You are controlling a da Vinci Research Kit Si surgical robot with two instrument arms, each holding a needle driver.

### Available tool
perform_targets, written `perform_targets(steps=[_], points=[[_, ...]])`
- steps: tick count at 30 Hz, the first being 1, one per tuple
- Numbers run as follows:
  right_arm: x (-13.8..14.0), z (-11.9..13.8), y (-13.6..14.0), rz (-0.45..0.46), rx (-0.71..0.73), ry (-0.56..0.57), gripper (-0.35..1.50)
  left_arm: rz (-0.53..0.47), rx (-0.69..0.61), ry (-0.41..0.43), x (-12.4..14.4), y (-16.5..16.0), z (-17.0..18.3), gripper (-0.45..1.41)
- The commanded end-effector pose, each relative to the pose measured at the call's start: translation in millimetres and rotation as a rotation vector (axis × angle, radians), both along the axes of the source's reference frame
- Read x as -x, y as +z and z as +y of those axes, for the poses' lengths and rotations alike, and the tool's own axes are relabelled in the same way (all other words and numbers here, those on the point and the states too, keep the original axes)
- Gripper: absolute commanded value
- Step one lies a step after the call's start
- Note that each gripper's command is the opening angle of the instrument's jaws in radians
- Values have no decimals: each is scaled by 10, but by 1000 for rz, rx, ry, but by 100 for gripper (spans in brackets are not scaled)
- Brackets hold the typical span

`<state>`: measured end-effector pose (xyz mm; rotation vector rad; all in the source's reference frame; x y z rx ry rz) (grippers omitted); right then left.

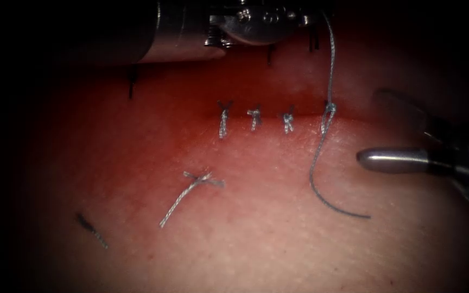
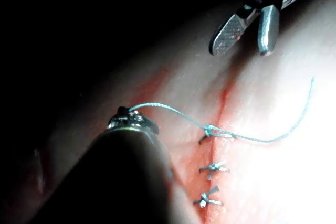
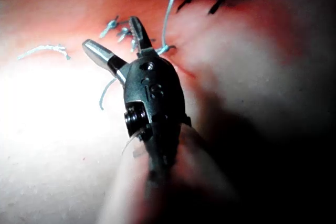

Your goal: Wound Closure

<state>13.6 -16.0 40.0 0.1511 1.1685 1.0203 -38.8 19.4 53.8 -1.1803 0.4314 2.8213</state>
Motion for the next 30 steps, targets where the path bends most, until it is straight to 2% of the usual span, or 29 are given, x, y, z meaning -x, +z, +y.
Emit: perform_targets(steps=[1, 5, 8, 12, 30], points=[[-16, 12, 18, 1, -6, -14, 104, -1, 1, 0, 6, -1, 6, -45], [-29, 21, 51, -19, -32, -10, 121, 0, 1, 1, 5, -17, 4, -45], [-36, 21, 70, -49, -45, -25, 121, 3, 7, 3, 5, -28, 1, -45], [-25, 22, 85, -77, -47, -28, 120, -1, 13, 1, 2, -36, 0, -45], [-14, 29, 89, -79, -44, -22, 116, 14, 20, 0, -3, -42, -8, -45]])
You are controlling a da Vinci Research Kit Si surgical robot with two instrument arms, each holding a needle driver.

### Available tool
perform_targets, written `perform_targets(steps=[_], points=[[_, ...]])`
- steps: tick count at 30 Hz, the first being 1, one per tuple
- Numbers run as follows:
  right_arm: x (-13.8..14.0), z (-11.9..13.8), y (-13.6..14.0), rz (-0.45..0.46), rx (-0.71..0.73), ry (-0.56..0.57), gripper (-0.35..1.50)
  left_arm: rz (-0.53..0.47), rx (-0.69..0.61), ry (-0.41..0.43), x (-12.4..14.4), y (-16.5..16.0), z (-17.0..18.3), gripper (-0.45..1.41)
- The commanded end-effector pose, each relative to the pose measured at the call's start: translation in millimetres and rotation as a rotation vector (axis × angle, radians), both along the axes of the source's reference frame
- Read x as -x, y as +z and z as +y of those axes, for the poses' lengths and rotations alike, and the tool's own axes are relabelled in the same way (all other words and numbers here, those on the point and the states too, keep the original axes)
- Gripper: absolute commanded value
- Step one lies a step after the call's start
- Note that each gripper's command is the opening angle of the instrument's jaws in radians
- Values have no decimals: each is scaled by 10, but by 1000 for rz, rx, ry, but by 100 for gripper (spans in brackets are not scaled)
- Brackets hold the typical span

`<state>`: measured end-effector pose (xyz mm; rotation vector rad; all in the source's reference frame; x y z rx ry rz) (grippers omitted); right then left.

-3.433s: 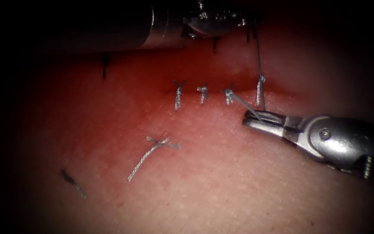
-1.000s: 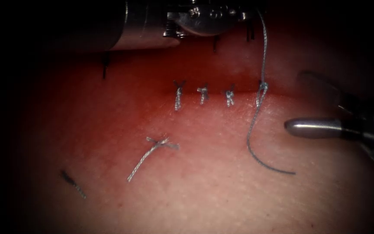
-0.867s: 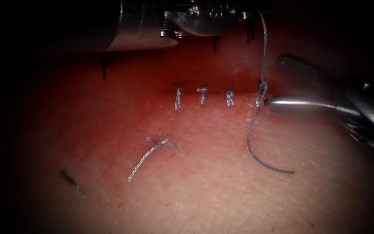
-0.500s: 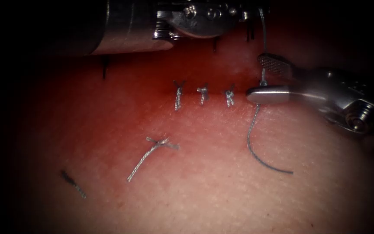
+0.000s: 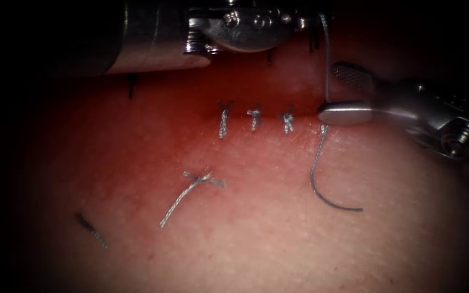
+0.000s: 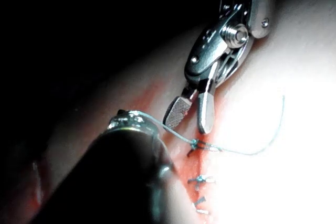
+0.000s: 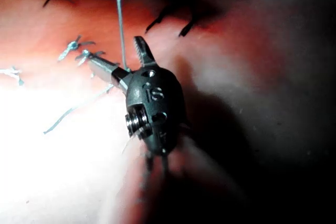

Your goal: Wound Closure

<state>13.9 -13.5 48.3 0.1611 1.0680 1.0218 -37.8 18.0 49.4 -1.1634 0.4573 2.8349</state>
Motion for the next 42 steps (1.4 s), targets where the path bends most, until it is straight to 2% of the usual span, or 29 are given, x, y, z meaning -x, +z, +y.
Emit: perform_targets(steps=[1, 6, 13, 26, 28, 29, 31, 32, 34, 39, 40, 41, 42], points=[[-13, 5, 8, 0, 3, 7, 118, 0, 2, -2, 7, 1, 5, -45], [-33, 9, 23, 11, 10, 1, 120, 3, 4, 1, 15, -13, -1, -45], [-53, 12, 29, 10, 11, 3, 116, 2, 8, 4, 19, -16, -1, -45], [-68, 19, 36, 16, 16, 13, 109, -3, 9, 8, 22, -25, -9, -45], [-71, 18, 37, 14, 18, 16, 96, -6, 9, 9, 23, -25, -9, -45], [-73, 18, 38, 15, 18, 15, 74, -6, 9, 9, 23, -25, -9, -45], [-75, 16, 40, 0, 22, 27, -26, -5, 9, 8, 24, -25, -8, -45], [-77, 16, 41, -24, 18, 38, -35, -8, 10, 9, 24, -25, -9, -45], [-78, 18, 42, -54, 10, 74, -35, -7, 11, 10, 25, -25, -11, -45], [-68, 22, 30, 0, 37, 101, -35, -9, 13, 15, 22, -24, -14, -45], [-62, 22, 26, 12, 72, 80, -6, -13, 13, 19, 17, -25, -14, -45], [-51, 18, 21, 9, 94, 57, 72, -7, 20, 21, 10, -25, -15, -45], [-44, 14, 18, 12, 99, 46, 86, 9, 29, 17, 2, -25, -17, -45]])
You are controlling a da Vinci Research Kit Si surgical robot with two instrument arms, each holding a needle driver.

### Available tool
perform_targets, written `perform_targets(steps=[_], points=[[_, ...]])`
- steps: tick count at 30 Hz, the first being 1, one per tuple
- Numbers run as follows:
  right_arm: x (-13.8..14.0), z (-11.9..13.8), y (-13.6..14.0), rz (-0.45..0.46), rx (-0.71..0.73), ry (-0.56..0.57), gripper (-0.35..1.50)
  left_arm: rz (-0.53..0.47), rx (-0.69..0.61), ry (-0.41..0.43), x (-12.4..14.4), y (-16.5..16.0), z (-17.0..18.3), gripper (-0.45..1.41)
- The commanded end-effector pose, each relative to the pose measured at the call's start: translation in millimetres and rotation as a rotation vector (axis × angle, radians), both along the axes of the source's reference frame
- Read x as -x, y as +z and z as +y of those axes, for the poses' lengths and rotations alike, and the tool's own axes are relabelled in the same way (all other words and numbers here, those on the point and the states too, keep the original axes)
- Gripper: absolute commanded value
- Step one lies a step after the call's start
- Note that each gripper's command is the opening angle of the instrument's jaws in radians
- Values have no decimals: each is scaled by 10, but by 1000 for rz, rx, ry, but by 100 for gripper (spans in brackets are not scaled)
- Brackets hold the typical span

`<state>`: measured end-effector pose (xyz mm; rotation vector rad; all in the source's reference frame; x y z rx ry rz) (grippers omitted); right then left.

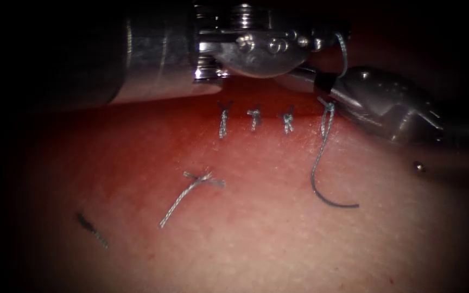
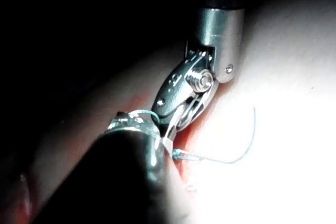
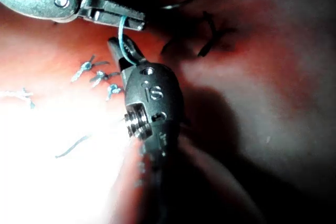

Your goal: Wound Closure

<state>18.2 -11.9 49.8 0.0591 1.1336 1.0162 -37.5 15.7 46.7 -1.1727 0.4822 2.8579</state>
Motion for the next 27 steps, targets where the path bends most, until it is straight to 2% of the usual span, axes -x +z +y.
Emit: perform_targets(steps=[1, 3, 4, 5, 8, 11, 15, 18, 21, 24, 27], points=[[5, -5, 0, 3, 7, -17, 98, 11, 16, -4, -2, 3, 4, -45], [24, -13, -6, 10, 17, -38, 108, 25, 20, 1, -24, 2, -4, -45], [44, -19, -12, 23, 18, -55, 108, 38, 29, -3, -46, 1, -11, -45], [52, -20, -14, 23, 22, -63, 108, 46, 33, -2, -61, 0, -15, -45], [76, -23, -17, 17, 21, -63, 104, 58, 43, 11, -91, -3, -27, -45], [88, -24, -16, 12, 24, -62, 101, 50, 19, 3, -120, -9, -41, -45], [84, -30, -12, 8, 31, -58, 94, -2, -46, -35, -152, -12, -58, -45], [77, -34, -8, 0, 27, -71, 91, -78, -124, -30, -166, -9, -70, -45], [74, -38, -2, -13, 25, -80, 88, -214, -296, 30, -174, -3, -92, -45], [73, -42, 6, -24, 24, -92, 84, -305, -394, 67, -176, 2, -113, -45], [73, -43, 12, -27, 28, -93, 77, -348, -450, 97, -174, 3, -128, -45]])
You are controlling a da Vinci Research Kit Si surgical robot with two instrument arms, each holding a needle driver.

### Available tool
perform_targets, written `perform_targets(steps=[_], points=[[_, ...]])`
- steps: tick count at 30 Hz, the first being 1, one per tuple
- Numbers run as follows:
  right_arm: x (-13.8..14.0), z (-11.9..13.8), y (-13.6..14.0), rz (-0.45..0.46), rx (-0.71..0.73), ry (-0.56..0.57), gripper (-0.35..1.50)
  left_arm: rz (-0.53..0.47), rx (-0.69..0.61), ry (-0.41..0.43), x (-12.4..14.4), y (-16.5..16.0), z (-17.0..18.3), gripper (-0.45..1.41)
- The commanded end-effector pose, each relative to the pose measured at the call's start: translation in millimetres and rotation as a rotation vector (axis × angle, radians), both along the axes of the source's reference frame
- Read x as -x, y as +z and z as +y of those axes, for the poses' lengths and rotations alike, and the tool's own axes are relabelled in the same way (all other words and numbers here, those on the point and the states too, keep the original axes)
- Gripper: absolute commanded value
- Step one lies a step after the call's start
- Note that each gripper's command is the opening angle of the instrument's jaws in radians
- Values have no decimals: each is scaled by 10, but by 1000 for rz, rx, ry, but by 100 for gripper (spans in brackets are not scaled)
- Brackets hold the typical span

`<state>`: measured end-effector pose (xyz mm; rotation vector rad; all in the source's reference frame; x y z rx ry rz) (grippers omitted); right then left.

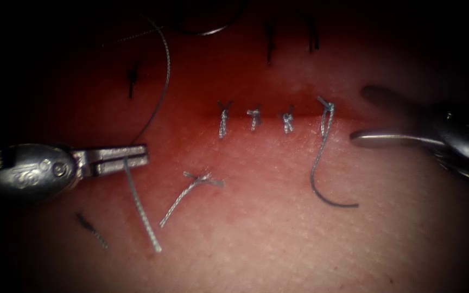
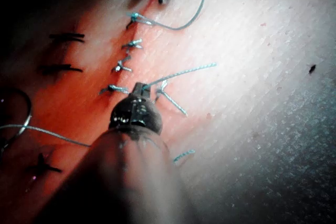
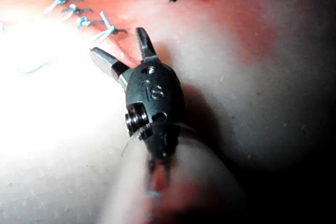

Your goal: Wound Closure

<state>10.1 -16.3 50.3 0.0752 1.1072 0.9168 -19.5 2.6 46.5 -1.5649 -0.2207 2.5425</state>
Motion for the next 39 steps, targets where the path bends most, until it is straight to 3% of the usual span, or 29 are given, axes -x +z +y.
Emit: perform_targets(steps=[1, 4, 5, 6, 8, 9, 15, 18, 23, 26, 30, 33, 36, 39], points=[[-8, 0, 9, 0, 2, -2, 74, -19, -19, 19, 9, 4, -2, -45], [-11, -5, 12, -10, -1, -15, 67, -62, -88, 58, 18, -5, -17, -45], [-12, -6, 13, -12, -2, -16, 67, -67, -120, 58, 20, -8, -20, -37], [-12, -7, 13, -14, -3, -17, 67, -75, -167, 51, 22, -12, -22, 31], [-12, -7, 13, -13, -3, -19, 69, -87, -236, 37, 22, -17, -23, 128], [-12, -6, 13, -12, -3, -19, 71, -94, -257, 33, 22, -19, -23, 136], [-6, -7, 13, -9, -3, -25, 74, -104, -327, -31, 13, -24, -23, 140], [-2, -7, 12, -8, -3, -28, 74, -116, -350, -16, -1, -29, -24, 140], [4, -6, 11, -3, -6, -35, 76, -127, -362, 9, -33, -54, -14, 125], [9, -5, 6, -34, 39, -52, 84, -149, -271, 13, -44, -78, -4, 123], [12, -2, -5, -92, 140, -120, 91, -111, -149, -53, -57, -112, 3, 120], [13, 1, -9, -145, 221, -186, 113, -45, -52, -139, -69, -138, 7, 118], [13, 1, -10, -260, 276, -271, 119, 22, 72, -253, -80, -169, 11, 113], [14, 1, -9, -328, 287, -318, 123, 14, 185, -343, -90, -205, 12, 113]])
